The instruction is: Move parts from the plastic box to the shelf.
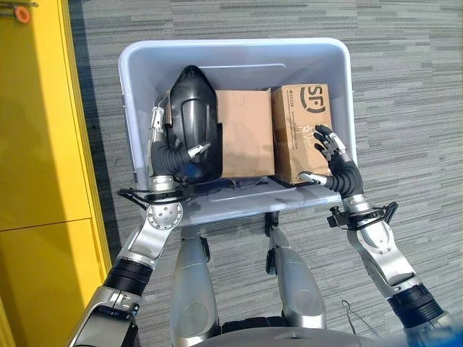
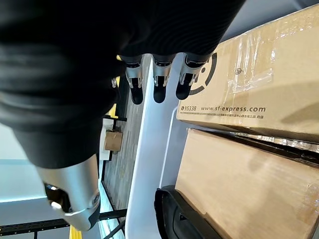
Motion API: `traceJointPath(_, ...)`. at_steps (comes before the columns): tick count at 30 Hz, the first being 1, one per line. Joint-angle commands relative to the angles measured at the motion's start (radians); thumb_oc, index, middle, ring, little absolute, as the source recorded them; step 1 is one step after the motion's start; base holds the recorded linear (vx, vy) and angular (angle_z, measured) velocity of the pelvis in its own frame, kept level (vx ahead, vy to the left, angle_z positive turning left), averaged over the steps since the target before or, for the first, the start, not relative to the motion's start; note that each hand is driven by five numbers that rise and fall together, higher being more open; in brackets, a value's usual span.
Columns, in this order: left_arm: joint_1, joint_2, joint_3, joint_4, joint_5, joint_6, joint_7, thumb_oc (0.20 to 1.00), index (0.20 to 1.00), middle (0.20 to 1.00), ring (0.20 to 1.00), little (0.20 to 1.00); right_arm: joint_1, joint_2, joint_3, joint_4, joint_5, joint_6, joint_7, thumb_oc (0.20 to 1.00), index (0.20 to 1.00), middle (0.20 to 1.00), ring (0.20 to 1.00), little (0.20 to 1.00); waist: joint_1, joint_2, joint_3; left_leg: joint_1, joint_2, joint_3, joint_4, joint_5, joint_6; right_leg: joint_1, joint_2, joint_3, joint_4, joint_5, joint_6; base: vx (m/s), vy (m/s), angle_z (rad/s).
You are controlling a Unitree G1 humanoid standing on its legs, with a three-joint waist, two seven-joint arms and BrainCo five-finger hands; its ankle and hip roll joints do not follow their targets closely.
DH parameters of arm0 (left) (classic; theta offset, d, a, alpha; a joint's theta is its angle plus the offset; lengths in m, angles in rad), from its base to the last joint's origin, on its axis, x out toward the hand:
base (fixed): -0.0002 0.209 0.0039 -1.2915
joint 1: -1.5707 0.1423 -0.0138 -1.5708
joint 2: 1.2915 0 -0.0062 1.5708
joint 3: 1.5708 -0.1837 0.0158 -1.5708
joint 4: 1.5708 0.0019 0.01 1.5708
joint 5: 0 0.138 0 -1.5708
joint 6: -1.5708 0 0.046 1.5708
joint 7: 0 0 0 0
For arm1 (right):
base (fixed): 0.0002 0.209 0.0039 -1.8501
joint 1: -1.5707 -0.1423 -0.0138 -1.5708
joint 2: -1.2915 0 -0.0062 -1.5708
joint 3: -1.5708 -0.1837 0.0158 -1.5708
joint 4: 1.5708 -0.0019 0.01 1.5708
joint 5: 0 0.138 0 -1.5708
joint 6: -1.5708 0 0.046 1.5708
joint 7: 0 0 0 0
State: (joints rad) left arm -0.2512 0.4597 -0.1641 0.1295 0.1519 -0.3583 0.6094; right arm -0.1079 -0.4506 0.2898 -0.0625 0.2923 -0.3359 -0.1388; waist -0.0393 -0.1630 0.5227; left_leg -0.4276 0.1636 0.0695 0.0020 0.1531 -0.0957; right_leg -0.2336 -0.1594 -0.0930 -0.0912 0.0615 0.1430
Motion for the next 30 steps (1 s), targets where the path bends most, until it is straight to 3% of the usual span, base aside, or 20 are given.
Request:
traceJointPath(1,-0.032,0.019,0.046,-0.010,0.072,-0.013,0.047,1.000,1.000,1.000,1.000,1.000,-0.020,-0.037,-0.039,-0.064,0.023,-0.074,-0.005,1.000,1.000,1.000,1.000,1.000,0.011,-0.016,-0.042,0.056,0.118,-0.009,0.006,0.000,-0.062,-0.067,-0.081,0.024,0.107,0.041,0.049,0.00,-0.017,0.06)
traceJointPath(17,-0.034,0.036,0.066,0.103,0.105,0.029,0.082,1.000,1.000,1.000,1.000,1.000,-0.001,-0.045,-0.042,-0.071,0.029,-0.078,0.003,1.000,1.000,1.000,1.000,1.000,0.010,-0.049,-0.027,0.023,0.117,-0.026,0.004,0.004,-0.062,-0.079,-0.069,0.008,0.102,0.044,0.051,0.00,-0.004,0.02)
traceJointPath(30,-0.076,0.003,0.114,0.227,-0.032,0.034,0.136,1.000,1.000,1.000,1.000,1.000,0.001,-0.058,-0.026,-0.091,0.042,-0.078,0.005,1.000,1.000,1.000,1.000,1.000,0.006,-0.084,-0.011,-0.013,0.126,-0.040,0.011,0.007,-0.064,-0.093,-0.059,-0.003,0.100,0.048,0.051,0.00,-0.005,0.02)
